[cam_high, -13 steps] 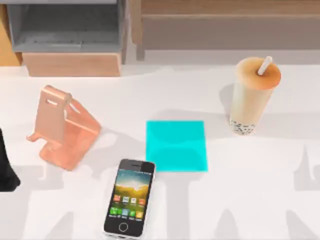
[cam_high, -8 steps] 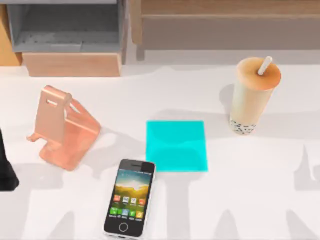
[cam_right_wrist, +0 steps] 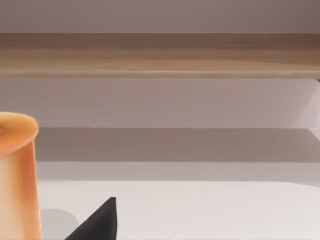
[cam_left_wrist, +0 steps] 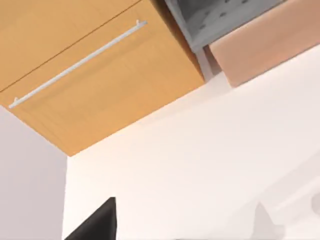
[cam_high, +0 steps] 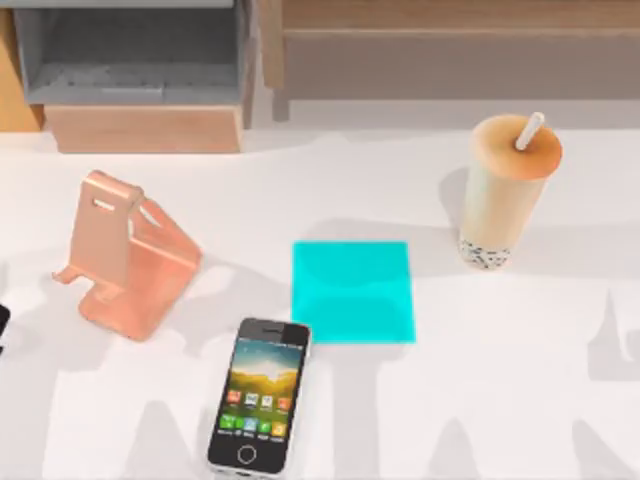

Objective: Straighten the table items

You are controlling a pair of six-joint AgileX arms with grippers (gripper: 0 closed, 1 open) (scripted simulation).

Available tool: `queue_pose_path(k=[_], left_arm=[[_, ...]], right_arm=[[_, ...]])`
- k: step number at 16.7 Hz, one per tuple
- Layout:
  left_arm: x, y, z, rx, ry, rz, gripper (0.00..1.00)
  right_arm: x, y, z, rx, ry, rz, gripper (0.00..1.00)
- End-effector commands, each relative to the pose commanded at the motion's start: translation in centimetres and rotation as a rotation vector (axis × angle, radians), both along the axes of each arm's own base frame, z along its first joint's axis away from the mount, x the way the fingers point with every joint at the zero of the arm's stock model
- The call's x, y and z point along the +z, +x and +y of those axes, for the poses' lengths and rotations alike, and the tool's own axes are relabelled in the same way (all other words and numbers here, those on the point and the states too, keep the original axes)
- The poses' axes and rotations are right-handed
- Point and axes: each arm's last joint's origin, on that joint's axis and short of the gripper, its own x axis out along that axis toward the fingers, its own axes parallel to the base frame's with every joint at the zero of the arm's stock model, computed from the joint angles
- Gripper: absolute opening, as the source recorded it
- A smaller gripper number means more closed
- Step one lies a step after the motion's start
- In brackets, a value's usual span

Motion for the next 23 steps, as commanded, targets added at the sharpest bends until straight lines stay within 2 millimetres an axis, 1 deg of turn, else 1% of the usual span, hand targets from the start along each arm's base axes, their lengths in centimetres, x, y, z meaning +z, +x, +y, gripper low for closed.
queue_pose_path(k=[2,5,7,9,12,16,18,20,23], left_arm=[[1.6,1.7,0.5,-0.055,0.159,0.134,1.00],[3.5,5.0,1.6,-0.187,0.389,0.349,1.00],[4.3,7.7,2.6,-0.308,0.525,0.492,1.00],[4.5,10.6,3.7,-0.453,0.642,0.625,1.00],[3.9,14.7,5.8,-0.700,0.772,0.790,1.00],[1.7,19.3,8.5,-1.037,0.864,0.926,1.00],[0.3,21.0,9.7,-1.182,0.882,0.958,1.00],[-0.8,22.2,10.7,-1.299,0.889,0.974,1.00],[-1.9,23.1,11.5,-1.399,0.891,0.980,1.00]], right_arm=[[0.0,0.0,0.0,0.000,0.000,0.000,1.00],[0.0,0.0,0.0,0.000,0.000,0.000,1.00],[0.0,0.0,0.0,0.000,0.000,0.000,1.00],[0.0,0.0,0.0,0.000,0.000,0.000,1.00],[0.0,0.0,0.0,0.000,0.000,0.000,1.00],[0.0,0.0,0.0,0.000,0.000,0.000,1.00],[0.0,0.0,0.0,0.000,0.000,0.000,1.00],[0.0,0.0,0.0,0.000,0.000,0.000,1.00],[0.0,0.0,0.0,0.000,0.000,0.000,1.00]])
